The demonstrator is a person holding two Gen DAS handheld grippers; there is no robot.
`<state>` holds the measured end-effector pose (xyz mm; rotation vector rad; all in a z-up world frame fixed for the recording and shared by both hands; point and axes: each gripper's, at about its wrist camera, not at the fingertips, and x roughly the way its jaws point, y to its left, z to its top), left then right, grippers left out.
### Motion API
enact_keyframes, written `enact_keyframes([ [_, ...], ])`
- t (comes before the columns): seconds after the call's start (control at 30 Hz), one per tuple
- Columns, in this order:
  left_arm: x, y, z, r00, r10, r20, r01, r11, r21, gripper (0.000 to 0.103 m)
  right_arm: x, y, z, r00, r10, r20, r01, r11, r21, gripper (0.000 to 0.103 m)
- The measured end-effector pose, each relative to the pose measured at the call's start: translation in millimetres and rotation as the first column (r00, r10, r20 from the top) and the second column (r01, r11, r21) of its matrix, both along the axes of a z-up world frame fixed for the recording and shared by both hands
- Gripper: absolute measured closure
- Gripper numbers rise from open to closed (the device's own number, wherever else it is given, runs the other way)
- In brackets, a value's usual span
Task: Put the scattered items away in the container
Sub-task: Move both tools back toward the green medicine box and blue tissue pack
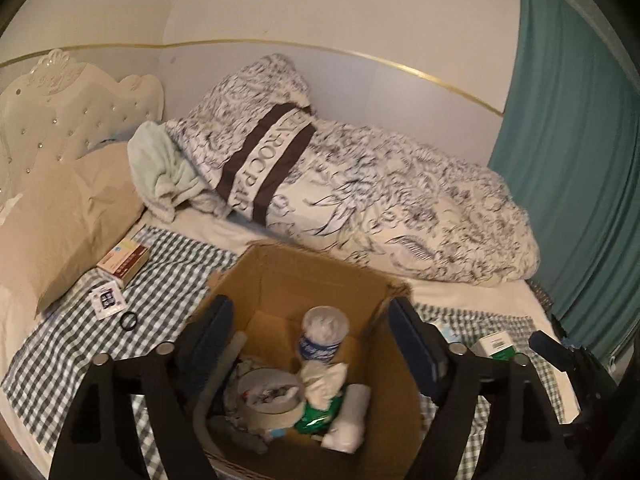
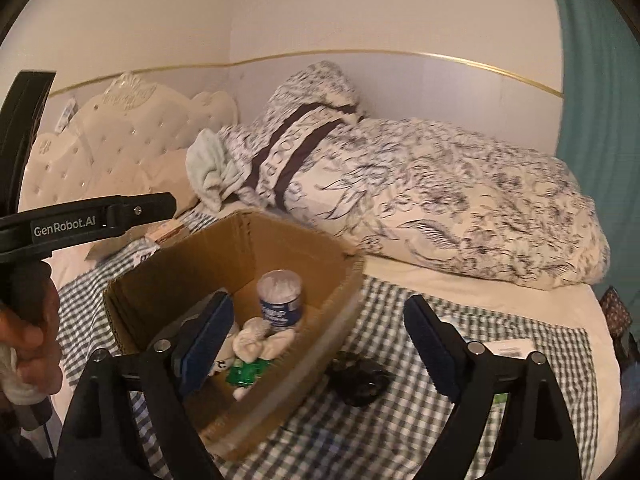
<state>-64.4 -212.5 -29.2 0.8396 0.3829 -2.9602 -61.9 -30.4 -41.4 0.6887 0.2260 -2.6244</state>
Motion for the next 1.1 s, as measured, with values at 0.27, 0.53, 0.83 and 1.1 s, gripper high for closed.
enact_keyframes([
  [0.27,-1.4,31.3,9.9,0.998,-0.042,-0.043,0.044,0.998,0.04,0.0,15.3,45.2,18.4,0.996,-0.079,-0.04,0.079,0.997,0.0,0.002],
  [0.53,-7.2,67.8,17.2,0.995,-0.083,-0.054,0.084,0.996,0.015,0.0,17.8,82.1,27.0,0.991,-0.128,-0.046,0.128,0.992,-0.004,0.0],
  [0.83,-23.2,116.4,20.2,0.987,-0.152,-0.056,0.152,0.988,-0.019,0.0,22.1,131.2,23.0,0.98,-0.192,-0.042,0.191,0.981,-0.027,0.0],
  [1.1,-46.7,164.3,1.2,0.976,-0.218,-0.01,0.217,0.973,-0.079,0.0,2.2,176.7,-1.6,0.965,-0.262,0.024,0.262,0.965,-0.024,0.0],
])
